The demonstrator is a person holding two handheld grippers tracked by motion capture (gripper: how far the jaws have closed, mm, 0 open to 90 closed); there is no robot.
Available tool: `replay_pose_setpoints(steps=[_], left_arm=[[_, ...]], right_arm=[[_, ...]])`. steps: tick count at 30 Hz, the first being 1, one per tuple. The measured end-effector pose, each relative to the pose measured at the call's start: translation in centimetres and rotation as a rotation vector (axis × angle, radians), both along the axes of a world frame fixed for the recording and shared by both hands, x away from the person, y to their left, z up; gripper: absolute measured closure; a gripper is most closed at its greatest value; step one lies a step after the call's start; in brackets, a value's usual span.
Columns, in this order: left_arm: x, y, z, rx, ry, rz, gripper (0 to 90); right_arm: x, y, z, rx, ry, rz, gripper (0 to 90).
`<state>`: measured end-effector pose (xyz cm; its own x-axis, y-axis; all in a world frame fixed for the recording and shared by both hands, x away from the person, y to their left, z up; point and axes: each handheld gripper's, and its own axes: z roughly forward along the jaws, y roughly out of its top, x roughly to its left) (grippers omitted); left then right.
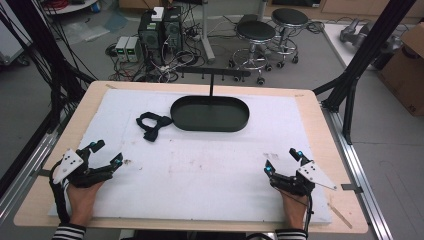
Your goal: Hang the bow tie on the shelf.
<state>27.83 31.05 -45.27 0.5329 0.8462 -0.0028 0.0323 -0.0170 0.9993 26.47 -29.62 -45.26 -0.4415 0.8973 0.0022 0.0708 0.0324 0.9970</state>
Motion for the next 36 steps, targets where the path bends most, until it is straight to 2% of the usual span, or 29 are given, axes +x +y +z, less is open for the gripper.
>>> replay_pose_setpoints(steps=[8,15,18,20,22,24,27,30,32,36], left_arm=[[0.1,-0.4,0.1,0.036,0.016,0.038,16.8],[0.1,-0.3,0.1,0.035,0.018,0.022,16.7],[0.2,-0.3,0.2,0.02,0.022,0.031,16.7],[0.2,-0.3,0.5,0.014,0.007,0.048,16.7],[0.3,-0.2,0.9,0.021,0.006,0.046,16.7],[0.5,-0.3,1.6,0.05,0.018,0.044,16.7],[0.8,-0.6,2.5,0.065,0.01,0.034,16.7],[1.3,-1.1,3.3,0.098,0.03,0.022,16.7],[1.6,-1.4,3.7,0.108,0.042,0.02,16.7],[2.5,-1.8,4.6,0.12,0.09,0.02,16.4]], right_arm=[[-0.1,0.0,0.0,0.005,-0.001,-0.001,4.3],[-0.1,0.1,0.0,0.007,0.008,-0.002,4.3],[-0.1,0.1,0.0,-0.002,0.004,-0.002,4.3],[-0.1,0.2,0.0,-0.009,0.009,-0.004,4.3],[0.0,0.2,0.0,-0.014,0.007,-0.002,4.3],[-0.1,0.3,0.0,-0.014,0.011,-0.004,4.3],[0.0,0.2,0.0,-0.016,0.005,-0.004,4.3],[0.0,0.2,0.0,-0.017,0.004,-0.003,4.3],[0.0,0.2,0.0,-0.016,0.005,-0.004,4.3],[0.0,0.2,0.0,-0.015,0.005,-0.005,4.3]])
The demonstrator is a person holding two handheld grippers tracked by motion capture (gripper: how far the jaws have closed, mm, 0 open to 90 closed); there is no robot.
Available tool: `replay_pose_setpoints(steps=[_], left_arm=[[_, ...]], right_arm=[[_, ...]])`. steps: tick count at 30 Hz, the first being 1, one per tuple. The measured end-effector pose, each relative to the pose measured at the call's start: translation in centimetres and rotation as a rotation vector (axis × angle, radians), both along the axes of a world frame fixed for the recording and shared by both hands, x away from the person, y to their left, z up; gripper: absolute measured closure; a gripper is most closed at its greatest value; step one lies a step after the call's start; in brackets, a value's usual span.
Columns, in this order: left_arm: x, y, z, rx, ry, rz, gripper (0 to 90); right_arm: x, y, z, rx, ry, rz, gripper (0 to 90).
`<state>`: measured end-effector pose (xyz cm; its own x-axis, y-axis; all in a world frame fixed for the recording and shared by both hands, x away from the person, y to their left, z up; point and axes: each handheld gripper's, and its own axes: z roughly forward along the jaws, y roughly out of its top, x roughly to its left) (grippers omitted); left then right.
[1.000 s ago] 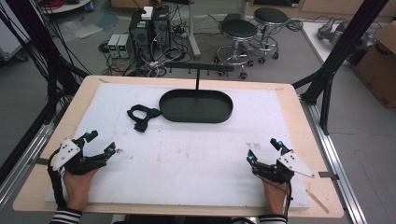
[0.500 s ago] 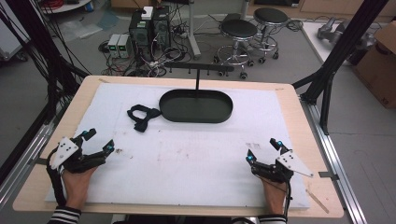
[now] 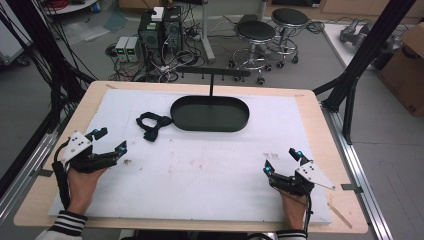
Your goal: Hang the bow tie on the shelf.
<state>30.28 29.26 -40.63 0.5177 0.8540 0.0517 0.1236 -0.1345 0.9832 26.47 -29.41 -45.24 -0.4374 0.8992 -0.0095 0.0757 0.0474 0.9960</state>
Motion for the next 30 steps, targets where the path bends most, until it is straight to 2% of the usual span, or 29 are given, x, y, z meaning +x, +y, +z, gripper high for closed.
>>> replay_pose_setpoints(steps=[7,14,19,30], left_arm=[[1.5,-1.2,1.7,0.046,0.083,-0.016,16.4],[3.1,-2.7,2.8,0.096,0.131,-0.033,16.4],[4.6,-4.1,3.6,0.152,0.171,-0.049,16.5],[7.4,-6.2,3.7,0.227,0.243,-0.065,16.6]], right_arm=[[0.0,0.0,0.0,-0.001,0.003,-0.002,4.3],[0.0,0.0,0.0,0.0,0.002,-0.002,4.3],[0.0,0.0,0.0,0.0,0.002,-0.002,4.3],[0.0,0.0,0.0,0.003,0.005,-0.001,4.3]])
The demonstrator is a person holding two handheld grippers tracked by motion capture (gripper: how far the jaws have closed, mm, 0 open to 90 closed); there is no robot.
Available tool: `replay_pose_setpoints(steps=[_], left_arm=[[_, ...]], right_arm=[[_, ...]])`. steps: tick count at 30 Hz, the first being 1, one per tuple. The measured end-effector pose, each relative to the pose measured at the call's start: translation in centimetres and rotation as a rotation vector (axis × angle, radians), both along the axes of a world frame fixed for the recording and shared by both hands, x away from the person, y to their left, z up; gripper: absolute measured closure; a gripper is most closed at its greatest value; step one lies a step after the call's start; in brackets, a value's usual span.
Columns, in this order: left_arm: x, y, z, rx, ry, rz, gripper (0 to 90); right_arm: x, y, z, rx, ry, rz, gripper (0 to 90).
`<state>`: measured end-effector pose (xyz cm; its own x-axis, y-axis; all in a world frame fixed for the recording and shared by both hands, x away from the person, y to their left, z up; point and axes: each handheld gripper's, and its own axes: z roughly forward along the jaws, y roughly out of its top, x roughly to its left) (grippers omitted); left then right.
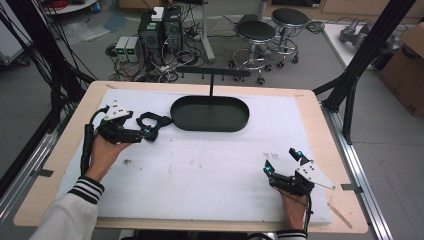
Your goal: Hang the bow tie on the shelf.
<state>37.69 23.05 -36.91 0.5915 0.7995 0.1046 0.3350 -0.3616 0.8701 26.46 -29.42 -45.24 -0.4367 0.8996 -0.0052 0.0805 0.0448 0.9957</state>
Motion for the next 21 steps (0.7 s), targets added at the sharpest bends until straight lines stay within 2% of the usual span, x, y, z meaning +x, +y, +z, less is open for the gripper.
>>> replay_pose_setpoints(steps=[3,5,7,13,18,21], left_arm=[[0.4,-0.5,-0.1,0.016,0.013,-0.001,16.6],[0.9,-0.8,-0.1,0.043,0.026,-0.007,16.7],[1.3,-1.1,-0.4,0.043,0.035,-0.006,17.2],[2.7,-1.9,-1.4,0.116,0.079,-0.007,17.3],[3.8,-2.9,-1.4,0.175,0.1,-0.022,17.6],[4.5,-3.4,-1.9,0.193,0.123,-0.023,18.3]], right_arm=[[0.0,0.0,0.0,0.0,-0.001,0.001,4.3],[0.0,0.0,0.0,0.0,-0.001,0.0,4.3],[0.0,0.0,0.0,-0.001,-0.001,0.0,4.3],[0.0,0.0,0.0,0.005,0.002,-0.001,4.3],[0.0,0.0,0.0,0.004,0.002,-0.001,4.3],[0.0,0.0,0.0,0.004,0.002,-0.001,4.3]])
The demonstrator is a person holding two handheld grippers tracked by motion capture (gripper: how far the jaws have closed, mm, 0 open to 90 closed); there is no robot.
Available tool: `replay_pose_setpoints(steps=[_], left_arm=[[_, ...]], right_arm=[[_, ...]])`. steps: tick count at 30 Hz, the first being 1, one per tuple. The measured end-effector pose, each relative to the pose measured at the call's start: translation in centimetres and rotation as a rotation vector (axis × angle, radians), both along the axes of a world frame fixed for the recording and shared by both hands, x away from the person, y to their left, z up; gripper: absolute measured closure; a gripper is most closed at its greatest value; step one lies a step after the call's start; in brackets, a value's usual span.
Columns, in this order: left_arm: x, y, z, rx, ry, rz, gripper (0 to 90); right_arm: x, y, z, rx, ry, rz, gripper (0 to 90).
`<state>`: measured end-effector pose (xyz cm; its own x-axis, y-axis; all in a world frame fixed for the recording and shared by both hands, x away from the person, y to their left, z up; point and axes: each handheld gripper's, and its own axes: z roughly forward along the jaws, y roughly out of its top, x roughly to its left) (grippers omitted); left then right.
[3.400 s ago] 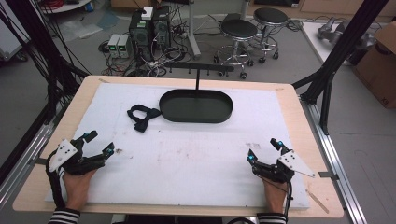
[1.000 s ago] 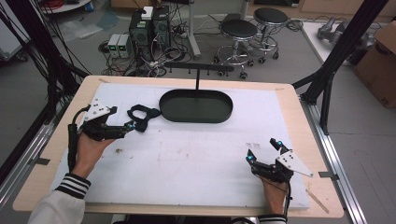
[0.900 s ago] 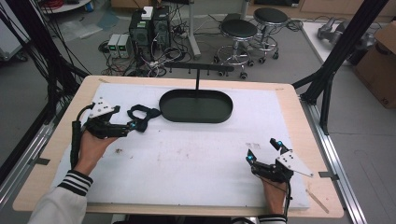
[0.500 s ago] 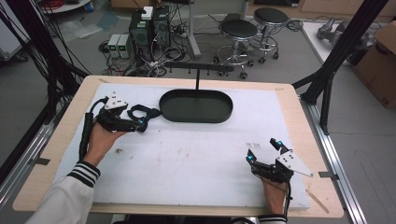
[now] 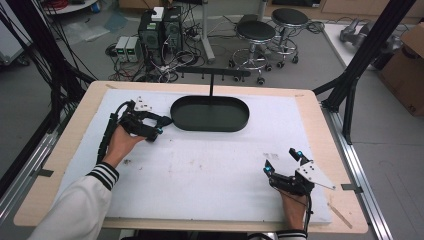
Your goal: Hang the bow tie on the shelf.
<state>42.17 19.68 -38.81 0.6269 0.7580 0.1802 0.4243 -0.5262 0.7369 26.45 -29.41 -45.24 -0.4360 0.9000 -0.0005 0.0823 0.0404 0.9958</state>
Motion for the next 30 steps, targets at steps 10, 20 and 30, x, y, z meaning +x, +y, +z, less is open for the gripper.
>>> replay_pose_setpoints(steps=[10,20,30], left_arm=[[1.9,-0.5,-1.2,0.114,0.083,0.026,23.8],[3.3,-1.6,-1.4,0.122,0.19,0.036,29.9],[4.0,-1.0,-2.2,0.1,0.253,0.06,35.9]], right_arm=[[0.0,0.0,0.0,0.002,0.003,-0.001,4.3],[0.0,0.0,0.0,0.0,0.006,-0.003,4.3],[0.1,0.0,0.0,0.006,0.004,-0.007,4.3]])
